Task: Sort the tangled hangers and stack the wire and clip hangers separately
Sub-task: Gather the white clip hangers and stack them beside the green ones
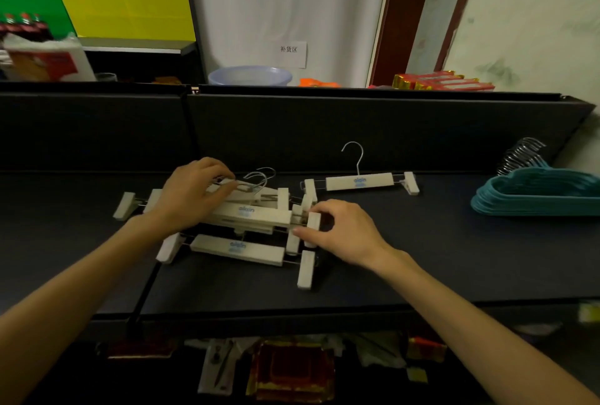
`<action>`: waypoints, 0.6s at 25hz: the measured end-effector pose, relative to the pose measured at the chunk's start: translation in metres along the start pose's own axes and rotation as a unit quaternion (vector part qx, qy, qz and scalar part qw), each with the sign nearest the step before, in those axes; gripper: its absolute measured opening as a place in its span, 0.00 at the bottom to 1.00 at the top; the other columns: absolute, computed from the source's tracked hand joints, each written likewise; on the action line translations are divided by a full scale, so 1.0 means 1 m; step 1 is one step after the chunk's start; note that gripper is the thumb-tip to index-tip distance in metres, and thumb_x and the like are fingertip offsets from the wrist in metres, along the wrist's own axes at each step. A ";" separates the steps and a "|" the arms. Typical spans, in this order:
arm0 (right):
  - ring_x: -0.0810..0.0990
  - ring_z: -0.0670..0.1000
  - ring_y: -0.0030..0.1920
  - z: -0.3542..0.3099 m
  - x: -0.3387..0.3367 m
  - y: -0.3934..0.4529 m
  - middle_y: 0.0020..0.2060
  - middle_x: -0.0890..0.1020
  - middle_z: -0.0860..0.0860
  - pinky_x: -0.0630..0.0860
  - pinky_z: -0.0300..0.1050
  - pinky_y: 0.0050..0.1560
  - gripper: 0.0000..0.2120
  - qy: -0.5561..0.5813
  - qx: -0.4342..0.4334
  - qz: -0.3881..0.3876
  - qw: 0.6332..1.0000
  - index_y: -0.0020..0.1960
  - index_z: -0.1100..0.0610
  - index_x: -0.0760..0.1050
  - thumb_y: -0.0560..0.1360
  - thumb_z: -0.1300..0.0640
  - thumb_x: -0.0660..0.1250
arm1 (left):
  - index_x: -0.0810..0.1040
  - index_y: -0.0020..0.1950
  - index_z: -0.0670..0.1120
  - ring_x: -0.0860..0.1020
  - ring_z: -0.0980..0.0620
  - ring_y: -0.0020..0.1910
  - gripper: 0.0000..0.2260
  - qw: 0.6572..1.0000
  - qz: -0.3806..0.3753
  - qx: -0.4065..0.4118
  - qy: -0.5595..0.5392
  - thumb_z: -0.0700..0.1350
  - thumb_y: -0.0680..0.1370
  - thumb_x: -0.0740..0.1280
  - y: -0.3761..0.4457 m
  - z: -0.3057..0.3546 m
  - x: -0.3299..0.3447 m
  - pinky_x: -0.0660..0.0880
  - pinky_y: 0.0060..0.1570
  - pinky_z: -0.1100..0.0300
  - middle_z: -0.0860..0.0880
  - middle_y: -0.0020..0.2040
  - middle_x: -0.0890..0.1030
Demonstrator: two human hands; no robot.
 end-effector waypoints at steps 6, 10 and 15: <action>0.82 0.44 0.45 -0.006 0.002 -0.009 0.46 0.82 0.45 0.80 0.42 0.45 0.13 0.210 0.058 0.089 0.972 0.58 0.49 0.80 0.75 0.50 0.75 | 0.77 0.65 0.50 0.76 0.49 0.60 0.15 0.997 0.019 -0.066 -0.040 0.54 0.82 0.63 -0.055 -0.049 -0.005 0.75 0.59 0.48 0.49 0.64 0.76; 0.85 0.52 0.43 -0.027 -0.009 -0.006 0.46 0.84 0.54 0.80 0.42 0.35 0.13 0.340 0.041 0.126 0.931 0.60 0.54 0.80 0.76 0.58 0.73 | 0.79 0.62 0.48 0.78 0.49 0.56 0.11 0.994 0.048 -0.059 -0.078 0.48 0.81 0.65 -0.065 -0.047 -0.014 0.76 0.60 0.45 0.49 0.57 0.80; 0.86 0.52 0.42 0.004 -0.054 -0.023 0.51 0.84 0.56 0.83 0.43 0.39 0.12 0.448 0.048 0.190 0.872 0.60 0.58 0.79 0.76 0.61 0.71 | 0.79 0.61 0.52 0.80 0.58 0.51 0.09 0.974 0.084 -0.047 -0.204 0.49 0.81 0.67 -0.044 -0.018 -0.034 0.78 0.50 0.57 0.57 0.52 0.81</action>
Point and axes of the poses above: each hand's wrist, its own y-axis towards the middle knuckle, its own x-axis out of the palm, z = x × y, the point moved 8 cm from there along y, towards the middle knuckle
